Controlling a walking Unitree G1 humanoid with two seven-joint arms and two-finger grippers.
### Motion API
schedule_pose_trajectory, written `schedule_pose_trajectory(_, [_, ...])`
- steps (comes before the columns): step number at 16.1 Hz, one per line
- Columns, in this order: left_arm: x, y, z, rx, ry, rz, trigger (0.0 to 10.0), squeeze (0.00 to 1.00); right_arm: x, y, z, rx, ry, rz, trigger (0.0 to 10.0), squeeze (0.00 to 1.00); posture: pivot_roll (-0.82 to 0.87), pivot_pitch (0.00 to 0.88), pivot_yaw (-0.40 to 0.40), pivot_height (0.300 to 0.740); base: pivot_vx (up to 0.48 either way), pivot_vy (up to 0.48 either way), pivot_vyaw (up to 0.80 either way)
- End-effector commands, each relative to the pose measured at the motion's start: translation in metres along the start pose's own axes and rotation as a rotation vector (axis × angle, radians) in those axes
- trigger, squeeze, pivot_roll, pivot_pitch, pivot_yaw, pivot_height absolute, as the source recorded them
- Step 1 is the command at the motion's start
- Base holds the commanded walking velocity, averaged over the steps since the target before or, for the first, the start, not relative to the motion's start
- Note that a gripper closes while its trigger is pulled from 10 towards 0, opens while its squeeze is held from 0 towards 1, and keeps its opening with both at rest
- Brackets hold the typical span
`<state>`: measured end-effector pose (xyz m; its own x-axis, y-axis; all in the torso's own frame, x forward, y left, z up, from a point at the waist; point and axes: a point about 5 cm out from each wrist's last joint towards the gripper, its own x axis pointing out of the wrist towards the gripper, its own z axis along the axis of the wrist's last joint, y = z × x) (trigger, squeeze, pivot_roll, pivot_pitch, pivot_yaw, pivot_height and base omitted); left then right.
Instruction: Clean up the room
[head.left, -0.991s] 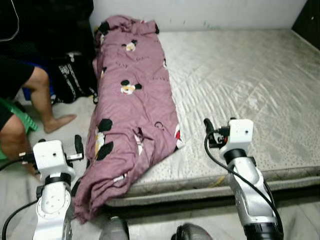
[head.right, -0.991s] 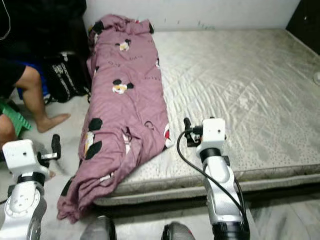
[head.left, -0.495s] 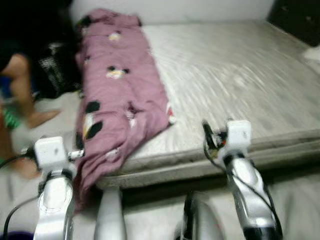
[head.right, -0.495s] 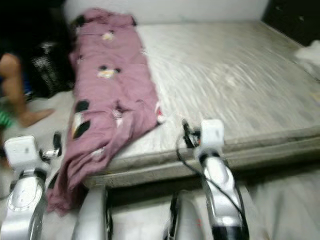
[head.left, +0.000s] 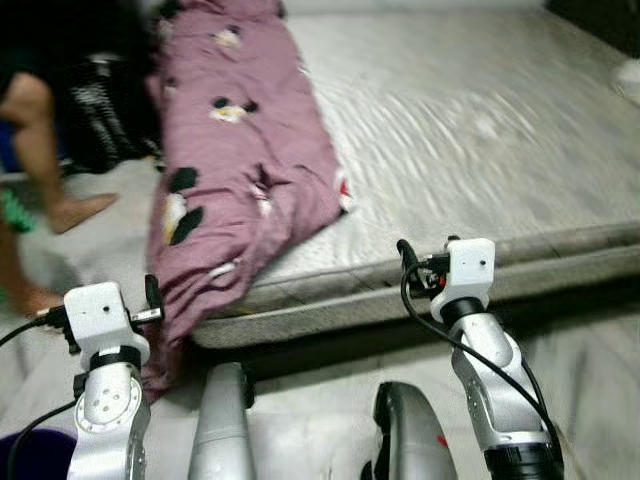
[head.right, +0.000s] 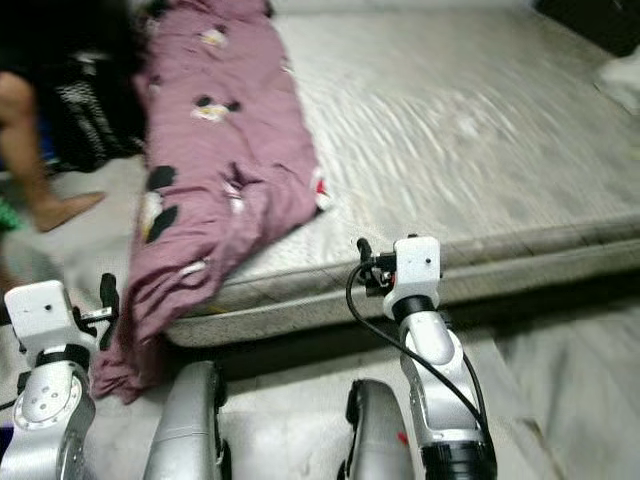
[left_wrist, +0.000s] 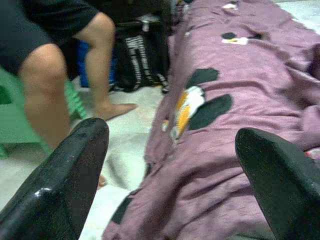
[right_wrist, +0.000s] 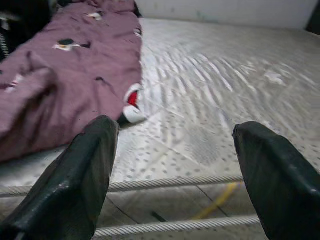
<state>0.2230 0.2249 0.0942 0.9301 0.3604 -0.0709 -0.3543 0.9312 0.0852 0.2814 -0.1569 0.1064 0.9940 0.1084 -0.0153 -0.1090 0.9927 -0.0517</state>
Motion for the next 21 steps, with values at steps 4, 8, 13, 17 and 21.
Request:
schedule_pose_trajectory(4, [0.0019,-0.0018,0.0039,-0.01,-0.012,-0.011,10.0,0.0,0.0021,0.002,0.0024,0.004,-0.007,0.016,10.0,0.0,0.01,0.09,-0.023,0.549,0.0,0.0,0.0])
schedule_pose_trajectory(8, [0.0022,-0.005,0.0067,-0.031,-0.03,-0.044,10.0,0.0,0.0033,0.0021,0.0024,0.002,-0.007,0.02,10.0,0.0,0.01,0.093,-0.023,0.549,0.172,0.0,0.0])
schedule_pose_trajectory(13, [0.0037,-0.0053,0.0052,-0.03,-0.015,-0.041,10.0,0.0,0.004,0.0021,0.0027,0.001,-0.008,0.019,10.0,0.0,0.0,0.096,-0.021,0.549,0.323,0.0,0.0])
schedule_pose_trajectory(17, [0.0046,-0.0052,0.0042,-0.025,-0.008,-0.033,10.0,0.0,0.0042,0.0019,0.0026,0.004,-0.009,0.017,10.0,0.0,0.01,0.093,-0.021,0.549,0.0,0.0,0.0])
schedule_pose_trajectory(21, [0.0046,-0.0052,0.0042,-0.025,-0.008,-0.033,10.0,0.0,0.0042,0.0019,0.0026,0.004,-0.009,0.017,10.0,0.0,0.01,0.093,-0.021,0.549,0.0,0.0,0.0])
